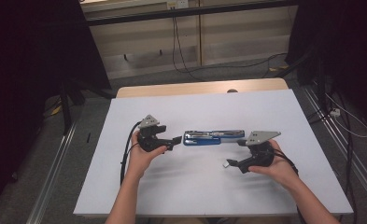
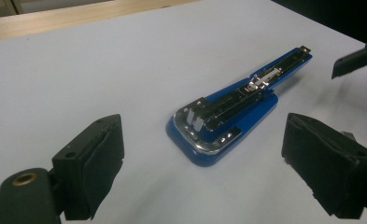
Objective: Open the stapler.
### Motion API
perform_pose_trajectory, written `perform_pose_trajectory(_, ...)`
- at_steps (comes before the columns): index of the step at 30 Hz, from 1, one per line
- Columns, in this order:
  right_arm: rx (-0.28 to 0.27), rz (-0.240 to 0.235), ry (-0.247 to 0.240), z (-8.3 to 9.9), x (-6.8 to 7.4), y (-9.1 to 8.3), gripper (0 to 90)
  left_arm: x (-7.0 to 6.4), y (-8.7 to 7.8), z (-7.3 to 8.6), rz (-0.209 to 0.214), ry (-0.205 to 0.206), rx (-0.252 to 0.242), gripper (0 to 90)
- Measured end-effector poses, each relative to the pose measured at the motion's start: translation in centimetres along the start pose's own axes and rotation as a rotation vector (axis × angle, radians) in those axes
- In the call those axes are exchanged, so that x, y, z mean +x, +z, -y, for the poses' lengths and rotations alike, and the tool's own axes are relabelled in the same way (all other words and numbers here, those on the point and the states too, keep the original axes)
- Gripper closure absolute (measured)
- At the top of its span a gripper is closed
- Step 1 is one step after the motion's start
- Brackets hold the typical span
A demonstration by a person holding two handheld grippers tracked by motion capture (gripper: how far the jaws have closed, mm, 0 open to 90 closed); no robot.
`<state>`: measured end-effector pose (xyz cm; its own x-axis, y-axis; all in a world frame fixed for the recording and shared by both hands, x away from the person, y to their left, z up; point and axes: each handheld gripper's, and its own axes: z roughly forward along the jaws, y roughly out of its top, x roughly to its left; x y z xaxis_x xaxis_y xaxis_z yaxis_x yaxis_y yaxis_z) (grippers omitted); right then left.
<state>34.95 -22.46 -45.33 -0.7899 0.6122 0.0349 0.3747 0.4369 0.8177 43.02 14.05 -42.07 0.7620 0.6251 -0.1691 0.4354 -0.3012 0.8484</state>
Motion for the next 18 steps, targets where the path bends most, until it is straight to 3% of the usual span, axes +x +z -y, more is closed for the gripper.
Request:
perform_pose_trajectory(6, 0.047, -0.038, -0.033, 0.2, 0.5, 0.7, 23.7, 0.1, -0.2, 0.0, -0.001, -0.007, -0.005, 13.0)
perform_pose_trajectory(18, 0.074, -0.098, -0.079, 0.2, 1.0, 1.6, 43.1, 0.3, -0.3, 0.0, -0.009, -0.018, -0.004, 13.6)
